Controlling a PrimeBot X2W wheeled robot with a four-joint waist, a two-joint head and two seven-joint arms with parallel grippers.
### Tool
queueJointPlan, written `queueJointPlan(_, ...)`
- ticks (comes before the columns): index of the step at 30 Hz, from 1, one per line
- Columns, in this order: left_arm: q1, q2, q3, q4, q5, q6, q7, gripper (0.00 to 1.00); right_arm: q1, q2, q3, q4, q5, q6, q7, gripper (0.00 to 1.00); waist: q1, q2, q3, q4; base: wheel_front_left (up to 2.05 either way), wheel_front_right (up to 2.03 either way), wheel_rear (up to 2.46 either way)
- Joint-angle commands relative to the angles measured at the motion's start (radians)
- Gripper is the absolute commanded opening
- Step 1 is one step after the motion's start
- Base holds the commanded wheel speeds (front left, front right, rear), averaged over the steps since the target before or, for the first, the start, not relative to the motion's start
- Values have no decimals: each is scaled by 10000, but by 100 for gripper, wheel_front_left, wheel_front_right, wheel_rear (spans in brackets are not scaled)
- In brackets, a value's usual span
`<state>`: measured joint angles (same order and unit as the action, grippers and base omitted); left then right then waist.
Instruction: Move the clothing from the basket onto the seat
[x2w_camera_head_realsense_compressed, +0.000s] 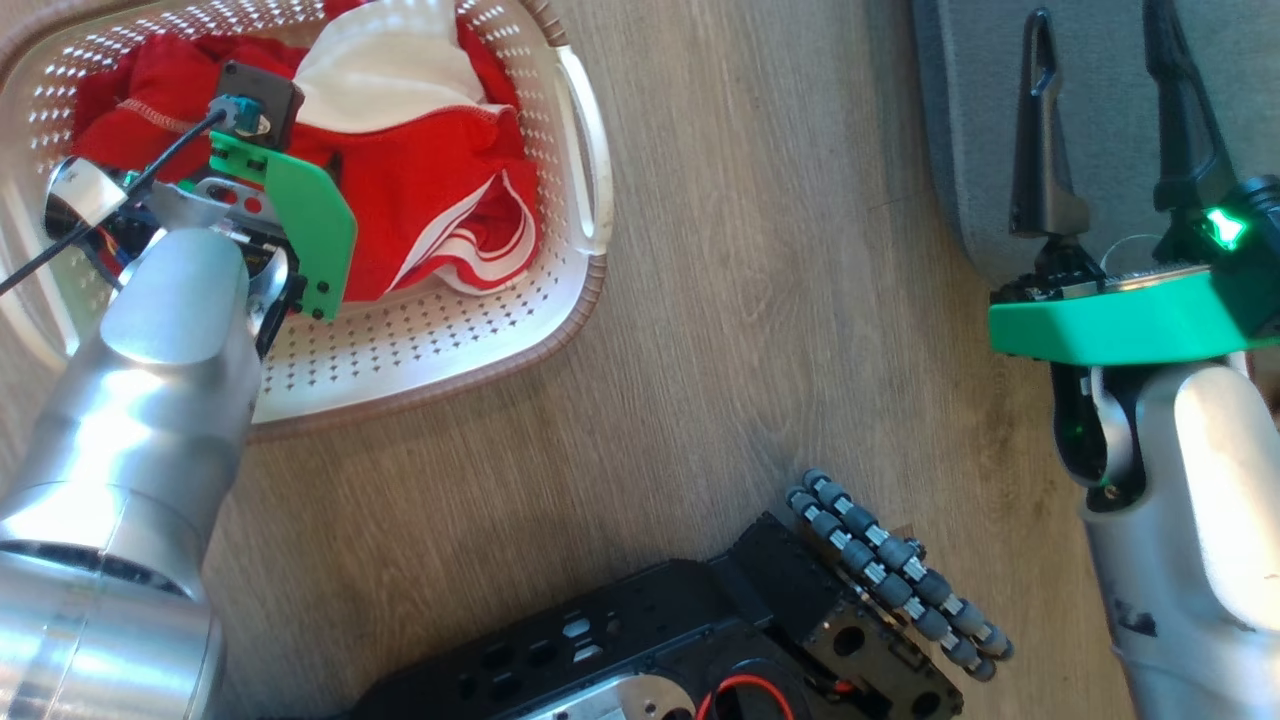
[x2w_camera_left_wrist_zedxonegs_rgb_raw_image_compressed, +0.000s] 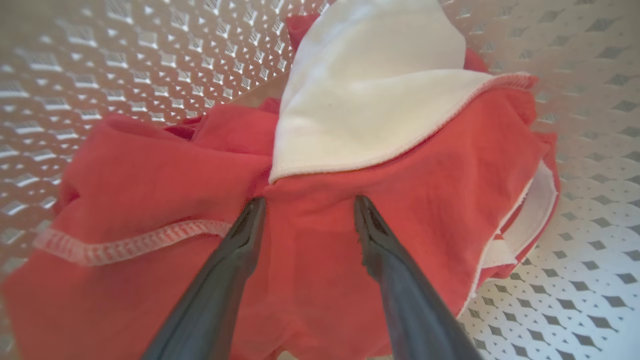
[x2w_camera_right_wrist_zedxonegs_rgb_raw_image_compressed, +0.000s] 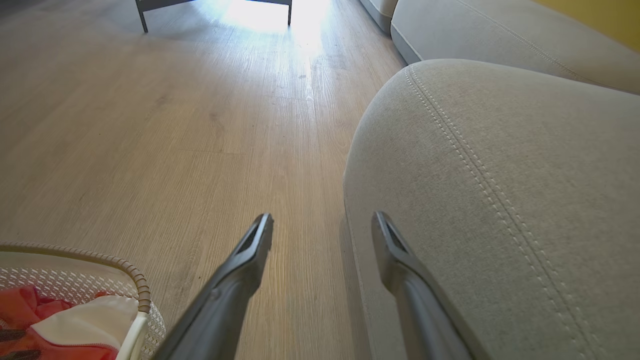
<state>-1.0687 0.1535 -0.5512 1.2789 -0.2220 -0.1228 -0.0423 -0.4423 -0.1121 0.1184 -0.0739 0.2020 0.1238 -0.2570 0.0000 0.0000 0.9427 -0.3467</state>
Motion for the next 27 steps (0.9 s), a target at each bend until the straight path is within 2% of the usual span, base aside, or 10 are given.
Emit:
queueJointPlan(1,-4,216,51,-51,-97,48,-138,91,558,-55,28,-352,-98,69,-47,100,0,0,24,77,0,0,0)
queueJointPlan(2,-19,223,40,-42,-111,44,-159,91,571,-53,13,-375,-133,69,-47,100,0,0,40,114,0,0,0)
queueJointPlan(3,-36,224,30,-35,-127,41,-174,82,583,-51,-6,-397,-166,69,-47,100,0,0,57,152,0,0,0)
queueJointPlan(4,-55,222,18,-27,-141,37,-184,78,596,-49,-26,-417,-195,69,-47,100,0,0,75,187,0,0,0)
queueJointPlan(6,-98,209,-5,-13,-169,32,-203,48,621,-44,-63,-436,-230,69,-47,100,0,0,105,231,0,0,0)
queueJointPlan(7,-115,200,-11,-7,-189,30,-218,41,626,-37,-75,-437,-239,69,-47,100,0,0,115,247,0,0,0)
queueJointPlan(8,-129,190,-8,-2,-219,26,-258,0,622,-27,-79,-431,-246,69,-47,100,0,0,120,262,0,0,0)
queueJointPlan(22,-124,-15,-131,31,-606,-54,-783,0,463,-90,-115,-336,-231,69,-47,100,0,0,-177,670,0,0,0)
queueJointPlan(27,59,-352,23,-193,-1097,-71,-1557,0,584,-250,-158,-188,-228,69,-47,100,0,0,-695,1130,0,0,0)
